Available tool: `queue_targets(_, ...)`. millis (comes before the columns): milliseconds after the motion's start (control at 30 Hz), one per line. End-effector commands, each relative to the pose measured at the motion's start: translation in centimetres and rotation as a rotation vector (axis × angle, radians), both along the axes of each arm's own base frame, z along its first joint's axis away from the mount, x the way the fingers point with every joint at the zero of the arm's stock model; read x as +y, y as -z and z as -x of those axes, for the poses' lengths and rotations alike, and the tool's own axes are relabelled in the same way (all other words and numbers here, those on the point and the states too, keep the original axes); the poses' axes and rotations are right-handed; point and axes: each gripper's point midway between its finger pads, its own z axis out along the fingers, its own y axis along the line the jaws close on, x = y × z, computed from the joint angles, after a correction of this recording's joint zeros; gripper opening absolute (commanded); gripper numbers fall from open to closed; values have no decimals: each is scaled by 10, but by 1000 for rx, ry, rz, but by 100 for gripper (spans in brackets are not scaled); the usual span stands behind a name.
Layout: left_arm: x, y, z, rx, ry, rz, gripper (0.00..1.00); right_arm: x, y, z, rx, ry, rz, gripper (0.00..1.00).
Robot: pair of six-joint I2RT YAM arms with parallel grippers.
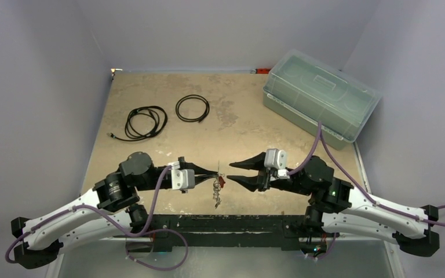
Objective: Put the keys on the keyring
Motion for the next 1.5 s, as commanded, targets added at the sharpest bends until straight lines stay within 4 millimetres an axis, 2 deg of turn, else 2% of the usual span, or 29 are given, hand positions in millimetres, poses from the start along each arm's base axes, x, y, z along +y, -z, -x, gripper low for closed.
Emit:
queue_targets(0,-1,-40,7,-25,23,176,0,9,-3,2,4,-26,-10,37)
queue_targets(100,0,-39,8,-22,25,180,0,13,0,2,5,-31,3,32)
queue_targets(233,3,-49,10,-39,28,224,0,13,-1,3,1,-37,-3,28)
queue_targets(600,4,-52,11,-32,26,259,0,16,0,2,0,-40,-5,4)
queue_targets(933,2,-52,11,-23,32,266,0,27,1,-2,4,-38,-16,3)
queue_targets(1000,2,-51,11,-22,30,265,0,27,2,-8,13,-7,-17,7)
queue_targets(1100,4,-52,11,-25,26,265,0,18,4,-22,27,83,-3,21)
queue_targets(1167,5,-53,11,-29,25,264,0,11,1,-24,27,109,-9,30)
queue_targets(1267,6,-54,12,-33,25,270,0,2,-5,-21,24,111,-27,37)
queue_targets(1467,8,-61,13,-27,27,307,0,-6,-19,0,1,17,-71,48)
